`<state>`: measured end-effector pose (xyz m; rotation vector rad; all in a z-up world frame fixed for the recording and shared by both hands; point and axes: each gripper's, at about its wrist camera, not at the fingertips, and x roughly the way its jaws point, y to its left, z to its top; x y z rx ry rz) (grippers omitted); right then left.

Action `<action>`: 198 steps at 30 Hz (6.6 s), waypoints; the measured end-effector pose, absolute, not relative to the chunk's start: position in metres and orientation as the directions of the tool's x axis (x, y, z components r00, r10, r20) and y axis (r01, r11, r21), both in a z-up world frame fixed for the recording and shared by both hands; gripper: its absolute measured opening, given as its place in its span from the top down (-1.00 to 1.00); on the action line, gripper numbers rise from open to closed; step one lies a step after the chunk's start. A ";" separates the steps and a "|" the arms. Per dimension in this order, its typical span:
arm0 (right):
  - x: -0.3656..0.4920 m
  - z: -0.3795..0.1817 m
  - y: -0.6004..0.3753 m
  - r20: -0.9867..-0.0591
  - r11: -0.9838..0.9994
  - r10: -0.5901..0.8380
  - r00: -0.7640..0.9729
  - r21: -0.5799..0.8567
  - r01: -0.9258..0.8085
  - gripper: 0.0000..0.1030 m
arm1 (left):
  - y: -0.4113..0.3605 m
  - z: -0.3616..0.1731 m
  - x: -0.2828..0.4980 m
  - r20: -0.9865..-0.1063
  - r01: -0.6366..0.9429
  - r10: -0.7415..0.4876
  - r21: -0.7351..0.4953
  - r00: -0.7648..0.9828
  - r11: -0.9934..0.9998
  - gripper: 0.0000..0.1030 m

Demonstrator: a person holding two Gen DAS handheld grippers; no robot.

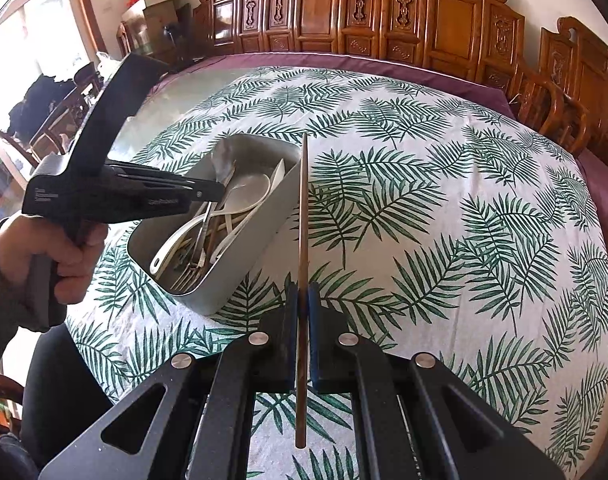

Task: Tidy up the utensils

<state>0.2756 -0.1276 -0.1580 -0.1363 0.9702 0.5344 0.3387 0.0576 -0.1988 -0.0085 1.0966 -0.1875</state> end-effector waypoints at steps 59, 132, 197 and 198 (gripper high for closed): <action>0.344 -0.201 -0.011 -0.794 0.834 0.512 0.328 0.366 -0.413 0.82 | 0.160 -0.132 0.266 -0.795 0.022 -0.079 -0.082 0.602 0.996 0.39; 0.045 0.055 -0.229 -0.347 0.978 0.209 0.914 0.055 -0.202 -0.95 | -0.015 0.054 0.064 -0.467 0.066 -0.054 0.009 0.883 0.998 -0.85; 0.031 0.065 -0.233 -0.319 0.981 0.194 0.928 0.071 -0.180 -0.95 | -0.018 0.062 0.041 -0.432 0.078 -0.066 0.009 0.899 0.997 -0.85; 0.031 0.065 -0.233 -0.319 0.981 0.194 0.928 0.071 -0.180 -0.95 | -0.018 0.062 0.040 -0.431 0.078 -0.067 0.009 0.900 0.997 -0.85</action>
